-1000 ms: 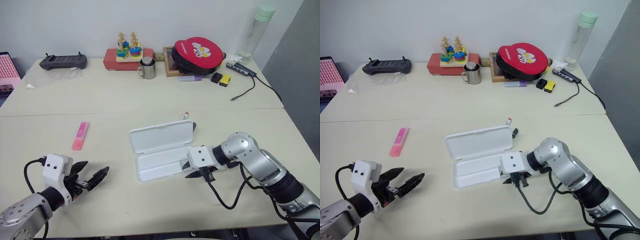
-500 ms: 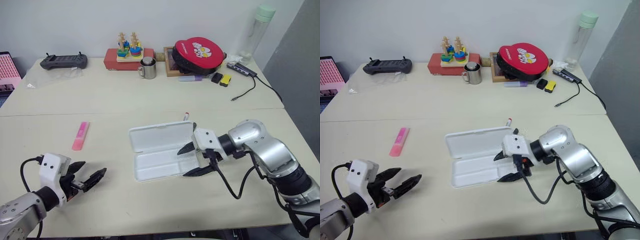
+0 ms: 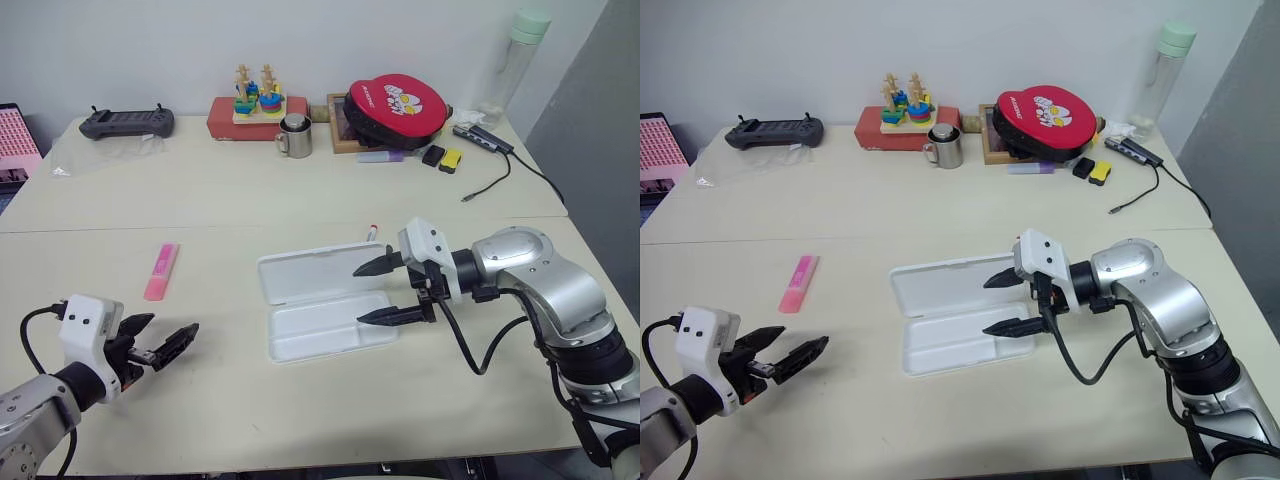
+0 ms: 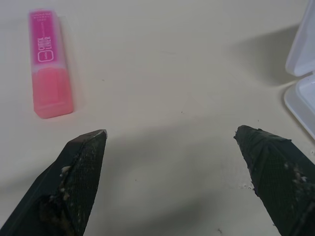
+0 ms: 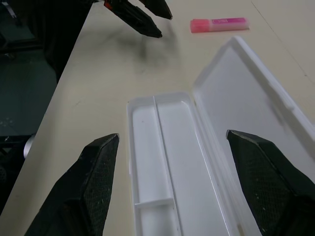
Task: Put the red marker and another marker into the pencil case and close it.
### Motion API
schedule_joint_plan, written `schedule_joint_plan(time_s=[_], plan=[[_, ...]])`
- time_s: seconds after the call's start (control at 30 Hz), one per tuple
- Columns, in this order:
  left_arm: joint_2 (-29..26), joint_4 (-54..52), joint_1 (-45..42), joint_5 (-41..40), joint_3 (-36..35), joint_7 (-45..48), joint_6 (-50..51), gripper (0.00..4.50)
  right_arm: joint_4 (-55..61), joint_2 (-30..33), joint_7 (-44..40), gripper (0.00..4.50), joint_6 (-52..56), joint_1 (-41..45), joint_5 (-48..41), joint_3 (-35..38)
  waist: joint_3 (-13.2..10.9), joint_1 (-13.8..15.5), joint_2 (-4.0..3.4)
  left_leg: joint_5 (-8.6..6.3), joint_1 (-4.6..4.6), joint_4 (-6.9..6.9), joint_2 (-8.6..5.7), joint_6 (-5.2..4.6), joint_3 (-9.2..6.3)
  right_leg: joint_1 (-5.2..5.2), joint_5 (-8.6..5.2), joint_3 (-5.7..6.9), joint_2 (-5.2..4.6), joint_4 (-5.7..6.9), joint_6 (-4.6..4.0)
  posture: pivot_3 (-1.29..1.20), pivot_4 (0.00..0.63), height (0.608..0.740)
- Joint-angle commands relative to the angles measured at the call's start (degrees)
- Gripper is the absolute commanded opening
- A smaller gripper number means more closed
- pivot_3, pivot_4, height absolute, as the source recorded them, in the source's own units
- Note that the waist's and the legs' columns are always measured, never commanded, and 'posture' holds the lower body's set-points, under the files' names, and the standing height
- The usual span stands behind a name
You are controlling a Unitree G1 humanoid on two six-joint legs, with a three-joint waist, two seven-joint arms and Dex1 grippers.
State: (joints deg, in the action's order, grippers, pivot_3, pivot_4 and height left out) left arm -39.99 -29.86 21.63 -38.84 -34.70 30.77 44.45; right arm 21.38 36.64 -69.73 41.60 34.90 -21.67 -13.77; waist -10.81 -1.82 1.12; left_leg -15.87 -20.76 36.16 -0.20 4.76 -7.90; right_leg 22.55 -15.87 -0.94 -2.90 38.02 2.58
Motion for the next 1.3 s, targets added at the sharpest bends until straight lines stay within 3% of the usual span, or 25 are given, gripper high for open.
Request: schedule_joint_plan(time_s=[0.03,0.3,0.57,0.8,1.17,1.3], plan=[[0.1,-0.8,-0.4,0.0,-1.5,-0.3,-0.3,4.5,1.6,0.9,0.4,3.65,-0.9,0.4,-1.6,1.2,0.0,0.0,0.0,0.0,0.0,0.0,0.0,0.0,0.0,0.01,0.0,0.0,0.0,0.0,0.0,0.0,0.15,0.74],[-2.4,-3.9,-0.1,-3.2,-2.5,2.0,2.4,4.5,-0.2,2.8,-0.1,3.65,-1.4,2.5,-2.7,2.8,0.0,0.0,0.0,0.0,-0.01,0.0,0.0,0.0,0.01,0.01,0.0,-0.01,0.0,0.0,0.0,0.0,0.15,0.74],[-9.6,-9.1,-0.4,-8.7,-6.9,8.8,4.6,4.5,-6.0,3.0,1.5,3.65,-1.2,9.0,-2.6,3.5,0.0,0.0,-0.02,0.0,-0.01,0.0,0.01,0.0,0.04,0.03,0.0,-0.02,0.02,0.0,0.0,0.0,0.15,0.74],[-18.8,-13.8,-5.0,-14.4,-7.8,12.3,8.2,4.5,-19.1,1.1,7.1,3.65,-3.4,20.3,4.7,1.0,0.0,-0.1,-0.05,0.0,-0.06,-0.01,0.0,0.0,0.09,0.11,0.0,-0.05,0.02,0.02,-0.01,0.0,0.15,0.74],[-20.9,-14.1,-12.3,-15.4,-3.8,8.2,10.3,4.5,-38.4,-10.5,17.6,3.65,1.2,30.8,11.9,-2.0,-0.1,-1.0,-0.05,0.11,-0.53,-0.07,0.04,0.19,0.17,0.74,0.01,-0.11,0.02,0.13,-0.02,0.0,0.15,0.74],[-21.0,-14.2,-13.1,-15.0,-3.6,8.0,10.3,4.5,-41.3,-11.7,16.5,3.65,1.8,31.4,14.1,-4.4,-0.1,-1.3,-0.05,0.12,-0.62,-0.08,0.05,0.22,0.18,0.78,0.01,-0.09,0.02,0.1,-0.02,0.0,0.15,0.74]])
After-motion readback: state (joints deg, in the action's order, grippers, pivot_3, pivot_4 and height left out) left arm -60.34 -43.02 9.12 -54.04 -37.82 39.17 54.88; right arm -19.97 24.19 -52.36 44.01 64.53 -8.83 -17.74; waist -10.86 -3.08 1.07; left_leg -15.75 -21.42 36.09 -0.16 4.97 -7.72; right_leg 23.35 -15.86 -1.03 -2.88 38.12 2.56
